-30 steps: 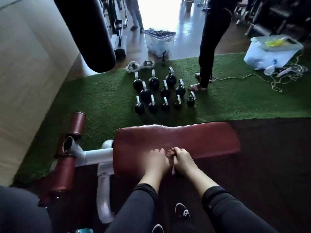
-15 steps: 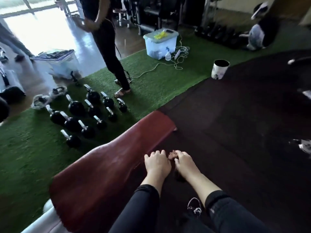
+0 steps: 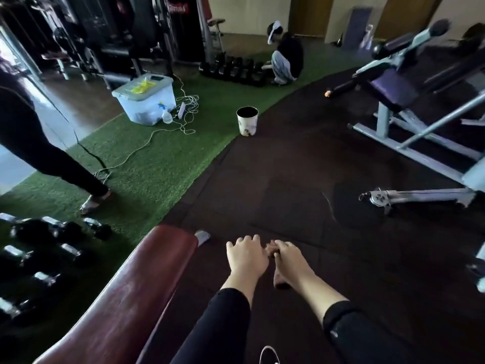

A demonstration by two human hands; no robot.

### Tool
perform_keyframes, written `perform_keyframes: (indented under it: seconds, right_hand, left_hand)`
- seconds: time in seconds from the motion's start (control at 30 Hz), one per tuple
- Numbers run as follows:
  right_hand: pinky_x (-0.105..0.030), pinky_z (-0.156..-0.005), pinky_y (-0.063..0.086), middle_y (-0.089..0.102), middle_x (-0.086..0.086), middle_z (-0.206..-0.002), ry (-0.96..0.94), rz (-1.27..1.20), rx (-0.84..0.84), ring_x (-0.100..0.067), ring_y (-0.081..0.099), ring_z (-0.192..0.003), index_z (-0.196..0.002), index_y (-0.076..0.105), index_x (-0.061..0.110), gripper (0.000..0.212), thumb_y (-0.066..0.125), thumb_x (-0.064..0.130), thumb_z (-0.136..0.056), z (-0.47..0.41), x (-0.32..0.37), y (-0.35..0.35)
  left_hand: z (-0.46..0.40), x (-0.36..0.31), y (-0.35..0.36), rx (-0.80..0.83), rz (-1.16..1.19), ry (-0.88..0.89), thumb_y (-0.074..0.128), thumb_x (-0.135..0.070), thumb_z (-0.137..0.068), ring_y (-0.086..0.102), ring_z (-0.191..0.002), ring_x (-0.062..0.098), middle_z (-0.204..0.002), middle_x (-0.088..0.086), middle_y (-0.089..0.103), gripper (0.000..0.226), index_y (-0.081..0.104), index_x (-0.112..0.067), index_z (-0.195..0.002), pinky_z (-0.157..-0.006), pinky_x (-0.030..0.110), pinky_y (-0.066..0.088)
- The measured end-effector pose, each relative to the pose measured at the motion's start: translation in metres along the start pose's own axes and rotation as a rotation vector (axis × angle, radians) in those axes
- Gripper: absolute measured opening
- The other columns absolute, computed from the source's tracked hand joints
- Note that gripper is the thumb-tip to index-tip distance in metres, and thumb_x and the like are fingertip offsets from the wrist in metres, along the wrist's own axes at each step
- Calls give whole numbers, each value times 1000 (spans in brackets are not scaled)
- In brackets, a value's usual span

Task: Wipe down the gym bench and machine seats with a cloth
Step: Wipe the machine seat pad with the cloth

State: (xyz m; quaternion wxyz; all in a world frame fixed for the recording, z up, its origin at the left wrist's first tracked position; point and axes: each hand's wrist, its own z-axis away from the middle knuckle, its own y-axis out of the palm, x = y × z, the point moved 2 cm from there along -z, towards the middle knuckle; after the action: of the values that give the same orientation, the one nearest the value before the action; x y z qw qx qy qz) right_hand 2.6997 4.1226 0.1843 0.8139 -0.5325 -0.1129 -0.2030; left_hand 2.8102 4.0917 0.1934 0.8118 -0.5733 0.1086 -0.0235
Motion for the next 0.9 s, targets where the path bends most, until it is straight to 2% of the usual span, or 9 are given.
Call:
perform_keyframes:
  seconds: [0.17, 0.33, 0.53, 0.73, 0.9]
  right_hand:
    - [-32, -107, 31, 43, -9, -134, 110, -159, -96, -27, 38, -130, -136, 39, 7, 48, 50, 7, -90, -41, -35, -29]
    - [-34, -108, 32, 40, -8, -139, 232, -255, -135, -27, 38, -128, -141, 34, 13, 57, 54, 8, -88, -99, -52, -58]
    - [-32, -107, 33, 45, -6, -135, 312, -304, -241, -24, 42, -126, -136, 40, 16, 43, 43, 9, -94, -197, -66, -97]
    - [-33, -104, 37, 44, -7, -137, 392, -393, -338, -25, 41, -125, -139, 39, 19, 45, 38, 8, -96, -279, -72, -139]
    - [-31, -103, 34, 44, -7, -137, 448, -397, -393, -25, 41, -125, -140, 38, 17, 42, 38, 12, -98, -327, -96, -173]
  left_hand:
    - [-51, -42, -13, 43, -42, 88, 35, -35, -100, 48, -125, 22, -131, 0, 56, 39, 48, -20, -134, -101, 40, 30]
    - [-120, -66, -31, 59, -76, 163, 30, -38, -100, 49, -123, 23, -129, 1, 57, 40, 50, -20, -131, -101, 41, 31]
    - [-230, -81, -63, 27, -119, 285, 32, -36, -99, 53, -116, 23, -121, 1, 61, 36, 54, -18, -120, -96, 40, 33]
    - [-334, -87, -97, 39, -174, 361, 35, -31, -99, 53, -116, 22, -122, 1, 60, 34, 52, -19, -126, -98, 40, 33]
    - [-404, -119, -114, 78, -190, 425, 35, -32, -99, 52, -118, 21, -125, 0, 59, 37, 50, -20, -131, -97, 38, 33]
